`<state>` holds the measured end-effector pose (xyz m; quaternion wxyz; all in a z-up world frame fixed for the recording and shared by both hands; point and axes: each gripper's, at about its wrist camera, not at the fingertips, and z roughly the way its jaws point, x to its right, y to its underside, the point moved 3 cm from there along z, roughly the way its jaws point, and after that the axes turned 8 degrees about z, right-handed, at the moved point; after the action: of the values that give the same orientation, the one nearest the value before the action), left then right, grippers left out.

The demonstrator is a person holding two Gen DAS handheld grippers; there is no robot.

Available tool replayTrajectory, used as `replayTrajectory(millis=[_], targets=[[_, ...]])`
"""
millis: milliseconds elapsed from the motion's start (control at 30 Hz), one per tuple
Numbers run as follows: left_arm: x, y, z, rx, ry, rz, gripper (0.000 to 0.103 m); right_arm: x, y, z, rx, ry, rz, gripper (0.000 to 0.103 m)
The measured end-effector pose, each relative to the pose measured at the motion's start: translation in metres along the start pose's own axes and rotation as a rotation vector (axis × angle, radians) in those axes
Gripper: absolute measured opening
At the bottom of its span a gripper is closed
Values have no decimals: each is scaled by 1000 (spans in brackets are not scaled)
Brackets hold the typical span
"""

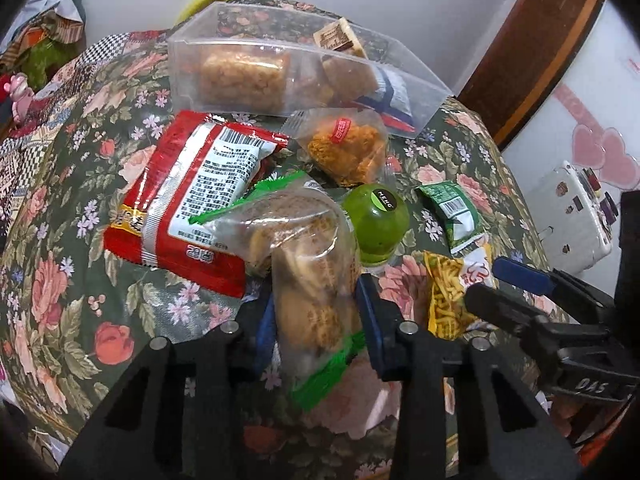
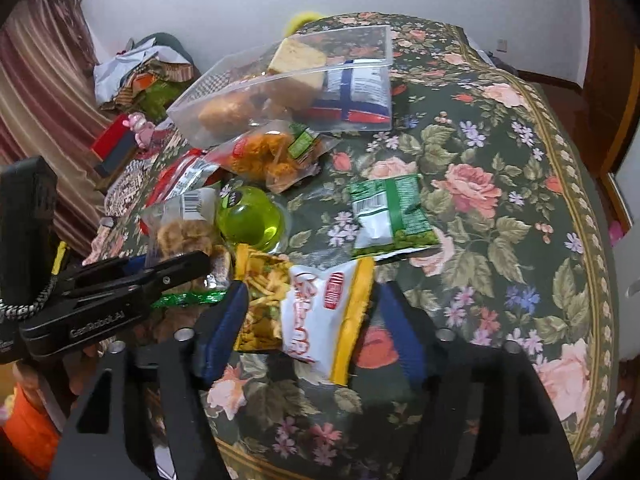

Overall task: Organize snacks
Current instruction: 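Grasp yellow-white snack bag with right tool while left tool grasps clear cookie bag, then carry yellow-white bag into box with right tool while left tool places cookie bag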

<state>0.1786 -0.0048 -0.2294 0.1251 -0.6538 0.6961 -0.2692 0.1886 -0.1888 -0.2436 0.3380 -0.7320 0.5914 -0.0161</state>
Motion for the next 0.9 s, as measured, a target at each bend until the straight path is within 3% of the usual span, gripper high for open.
replayTrajectory(millis=[100,267,333,400,500,567,633,900], targets=[[-1,2,-10,22,0,9,32,-8,2,9,-22,16,-19,81],[-1,5,-22,43,0,25,32,-15,5,24,-49,63,-52,83],[-2,4,-27,55,-2,27,32,-16,5,25,-36,62,-64,76],[-3,3,-33,67,-2,22,32,-14,3,22,-35,13,-48,52],[-4,-2,-41,88,0,18,32,-12,0,16,-30,-1,-45,45],[-4,-6,-46,105,-2,17,32,-12,-2,11,-12,8,-55,25],[-4,-11,-51,119,-1,16,32,-8,-6,4,-7,-33,-29,23],[-11,-29,-64,164,-10,5,32,-7,-14,-7,44,-41,-37,22]])
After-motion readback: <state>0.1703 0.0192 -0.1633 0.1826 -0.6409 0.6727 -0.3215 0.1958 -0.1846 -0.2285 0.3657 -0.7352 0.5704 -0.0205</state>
